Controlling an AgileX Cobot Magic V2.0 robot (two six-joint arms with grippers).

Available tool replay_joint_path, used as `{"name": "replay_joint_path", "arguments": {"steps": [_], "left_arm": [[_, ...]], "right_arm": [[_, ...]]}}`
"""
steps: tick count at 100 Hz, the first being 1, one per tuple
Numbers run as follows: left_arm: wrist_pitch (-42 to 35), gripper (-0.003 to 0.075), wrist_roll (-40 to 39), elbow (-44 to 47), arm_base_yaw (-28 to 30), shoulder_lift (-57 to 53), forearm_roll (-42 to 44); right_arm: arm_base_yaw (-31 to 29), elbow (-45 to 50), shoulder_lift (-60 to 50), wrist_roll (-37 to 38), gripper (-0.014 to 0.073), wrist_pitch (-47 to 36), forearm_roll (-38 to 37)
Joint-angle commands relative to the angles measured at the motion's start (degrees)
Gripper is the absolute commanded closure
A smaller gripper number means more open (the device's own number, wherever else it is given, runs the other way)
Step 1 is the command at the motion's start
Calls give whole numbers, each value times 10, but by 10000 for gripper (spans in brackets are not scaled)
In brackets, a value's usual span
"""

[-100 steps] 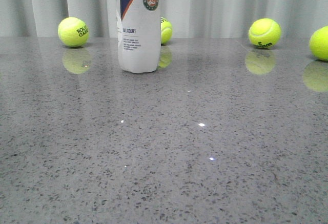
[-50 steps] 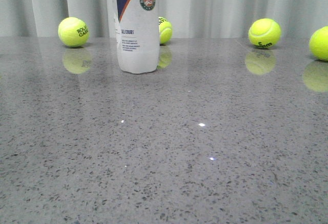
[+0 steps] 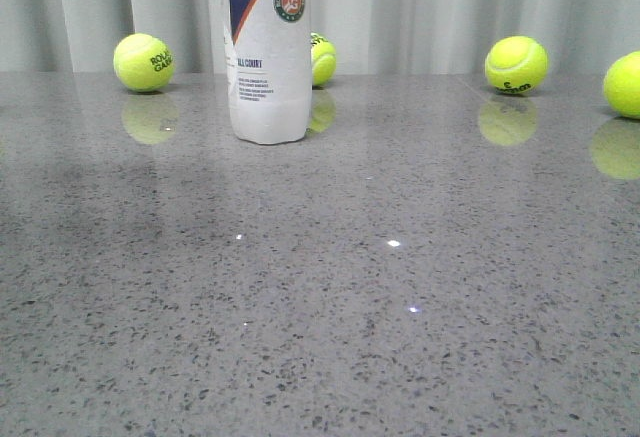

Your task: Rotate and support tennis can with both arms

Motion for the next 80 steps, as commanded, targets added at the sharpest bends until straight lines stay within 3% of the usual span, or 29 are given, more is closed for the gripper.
{"name": "replay_joint_path", "arguments": {"steps": [1, 19, 39, 54, 80], "left_arm": [[-90, 738, -7, 55, 1, -64, -11], [-147, 738, -10, 194, 1, -182, -12], [-138, 738, -11, 299, 1, -309, -7], [-137, 738, -23, 337, 1, -393, 112], [-136, 738, -172, 402, 1, -504, 273]], "right_arm": [[-2, -14, 8, -5, 654, -49, 0], [-2, -14, 8, -5, 654, -49, 0], [-2, -14, 8, -5, 654, -49, 0], [-2, -14, 8, -5, 654, -49, 0], [-2, -14, 8, -5, 654, -49, 0]]}}
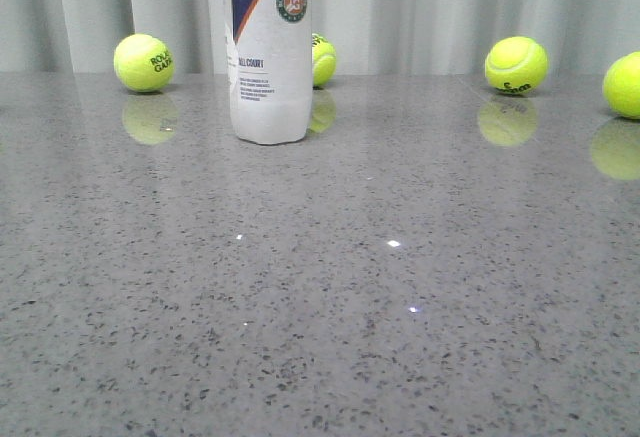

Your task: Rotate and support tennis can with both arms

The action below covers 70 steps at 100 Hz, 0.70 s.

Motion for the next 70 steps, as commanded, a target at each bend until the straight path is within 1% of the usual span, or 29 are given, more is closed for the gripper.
{"name": "replay_joint_path", "arguments": {"steps": [1, 9, 22, 29, 36, 41, 49, 58, 64, 70], "left_arm": [[-41, 738, -57, 10, 1, -19, 71], [-43, 738, -94, 36, 1, -29, 121], [-59, 739, -177, 87, 11, -34, 135], [-109, 739, -179, 120, 30, -34, 132], [-185, 739, -179, 158, 57, -34, 124], [-243, 739, -178, 186, 85, -34, 104], [-333, 739, -139, 229, 127, -34, 38], [-414, 739, -51, 276, 175, -36, -34], [-440, 739, -3, 303, 196, -48, -69], [-448, 739, 11, 322, 207, -71, -90]], "right_arm": [[-2, -14, 8, -5, 654, -49, 0], [-2, -14, 8, -5, 654, -49, 0], [-2, -14, 8, -5, 654, -49, 0], [-2, -14, 8, -5, 654, -49, 0], [-2, -14, 8, -5, 654, -49, 0], [-2, -14, 8, -5, 654, -49, 0], [-2, -14, 8, -5, 654, -49, 0], [-2, -14, 8, -5, 654, -49, 0], [-2, -14, 8, -5, 654, -49, 0], [-2, -14, 8, -5, 654, -49, 0]]}}
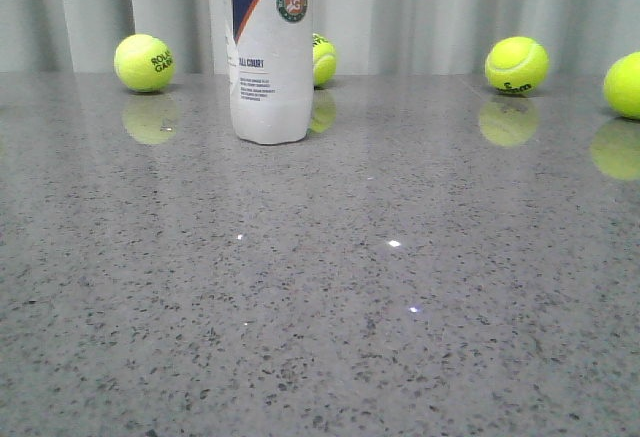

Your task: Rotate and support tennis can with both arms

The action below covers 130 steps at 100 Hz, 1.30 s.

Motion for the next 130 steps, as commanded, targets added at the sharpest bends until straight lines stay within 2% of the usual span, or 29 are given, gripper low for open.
{"name": "replay_joint_path", "arguments": {"steps": [1, 9, 28, 32, 59, 130], "left_arm": [[-81, 739, 41, 15, 20, -19, -50], [-81, 739, 41, 41, 43, -49, -78], [-85, 739, 39, 99, 92, -106, -81], [-55, 739, 36, 97, 94, -107, -81], [-28, 739, 21, 97, 95, -106, -85], [-39, 738, 21, 97, 95, -106, -86]], "right_arm": [[-2, -14, 8, -5, 654, -49, 0], [-2, -14, 8, -5, 654, -49, 0], [-2, -14, 8, -5, 654, -49, 0], [-2, -14, 8, -5, 654, -49, 0], [-2, -14, 8, -5, 654, -49, 0], [-2, -14, 8, -5, 654, -49, 0]]}}
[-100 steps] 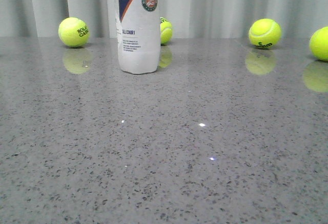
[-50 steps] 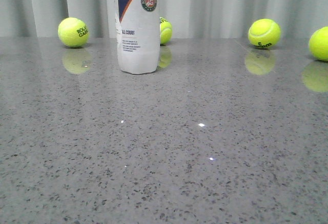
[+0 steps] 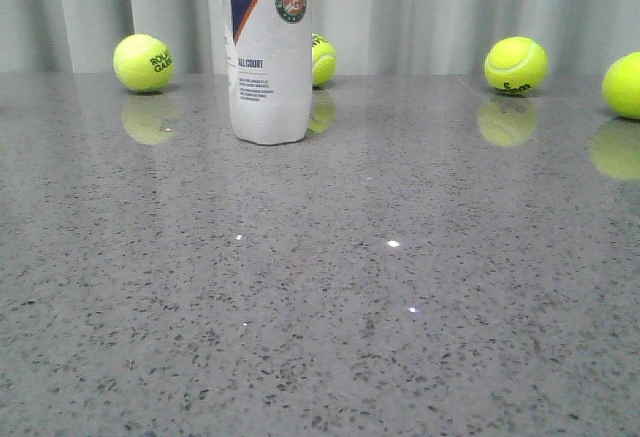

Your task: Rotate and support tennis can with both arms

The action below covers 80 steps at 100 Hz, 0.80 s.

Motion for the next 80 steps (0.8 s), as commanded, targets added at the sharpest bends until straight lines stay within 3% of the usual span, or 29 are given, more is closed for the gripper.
{"name": "replay_joint_path", "arguments": {"steps": [1, 38, 56, 80], "left_arm": [[-46, 738, -6, 25, 1, -19, -6], [-46, 738, -6, 25, 1, -19, -6], [-46, 738, -6, 25, 1, -19, -6], [-46, 738, -6, 25, 1, -19, -6]], "right_arm": [[-2, -14, 8, -5, 654, -48, 0], [-19, 9, 8, -5, 654, -82, -5], [-123, 72, 8, -5, 654, -132, -108], [-253, 176, 7, 11, 654, -243, -121]]}}
